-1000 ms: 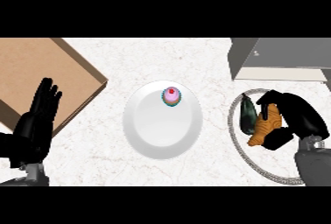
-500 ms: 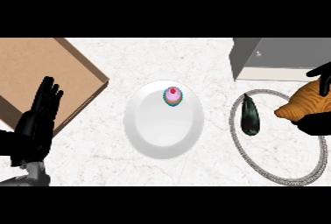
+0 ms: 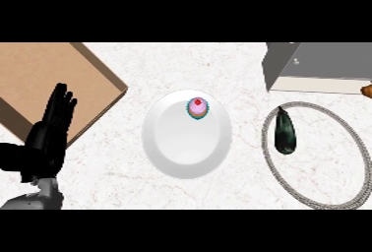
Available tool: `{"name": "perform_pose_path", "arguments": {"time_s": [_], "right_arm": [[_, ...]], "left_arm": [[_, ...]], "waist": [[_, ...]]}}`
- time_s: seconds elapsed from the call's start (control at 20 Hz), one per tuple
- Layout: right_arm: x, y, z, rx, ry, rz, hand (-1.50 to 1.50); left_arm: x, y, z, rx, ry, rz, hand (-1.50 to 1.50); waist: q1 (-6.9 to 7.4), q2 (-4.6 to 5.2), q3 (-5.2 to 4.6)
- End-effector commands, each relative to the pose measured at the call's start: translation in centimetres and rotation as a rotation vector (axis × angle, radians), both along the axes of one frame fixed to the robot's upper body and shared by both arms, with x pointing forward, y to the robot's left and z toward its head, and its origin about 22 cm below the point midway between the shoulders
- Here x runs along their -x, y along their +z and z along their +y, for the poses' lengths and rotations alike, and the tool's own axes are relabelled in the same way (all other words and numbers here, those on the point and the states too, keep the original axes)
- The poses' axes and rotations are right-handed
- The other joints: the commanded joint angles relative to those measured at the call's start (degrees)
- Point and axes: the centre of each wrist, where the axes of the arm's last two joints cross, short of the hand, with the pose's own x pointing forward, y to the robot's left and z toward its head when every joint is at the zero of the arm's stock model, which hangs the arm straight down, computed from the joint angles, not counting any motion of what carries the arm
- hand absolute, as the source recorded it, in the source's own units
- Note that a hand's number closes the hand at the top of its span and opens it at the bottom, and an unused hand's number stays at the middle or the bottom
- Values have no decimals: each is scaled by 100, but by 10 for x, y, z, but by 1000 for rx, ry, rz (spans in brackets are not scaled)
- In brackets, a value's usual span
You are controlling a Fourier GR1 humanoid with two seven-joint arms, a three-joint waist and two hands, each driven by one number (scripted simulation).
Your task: Pick the croissant from the placemat and place it in the tiered shelf
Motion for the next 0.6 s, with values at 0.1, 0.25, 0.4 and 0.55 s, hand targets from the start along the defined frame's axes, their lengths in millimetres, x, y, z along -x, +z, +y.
{"name": "perform_pose_path", "arguments": {"time_s": [0.1,0.25,0.4,0.55], "right_arm": [[-28,5,-34,-23,-45,-51,150],[-40,-14,-50,-40,-73,-65,150],[-73,-40,-33,-22,-73,-71,150],[-77,-37,-60,-51,-72,-91,150]], "left_arm": [[-4,-12,8,9,9,35,0],[3,-10,6,2,0,37,0],[-6,12,2,-3,-7,26,0],[7,4,18,-5,0,32,0]], "waist": [[30,43,-28],[47,46,-27],[89,57,-25],[74,43,-27]]}}
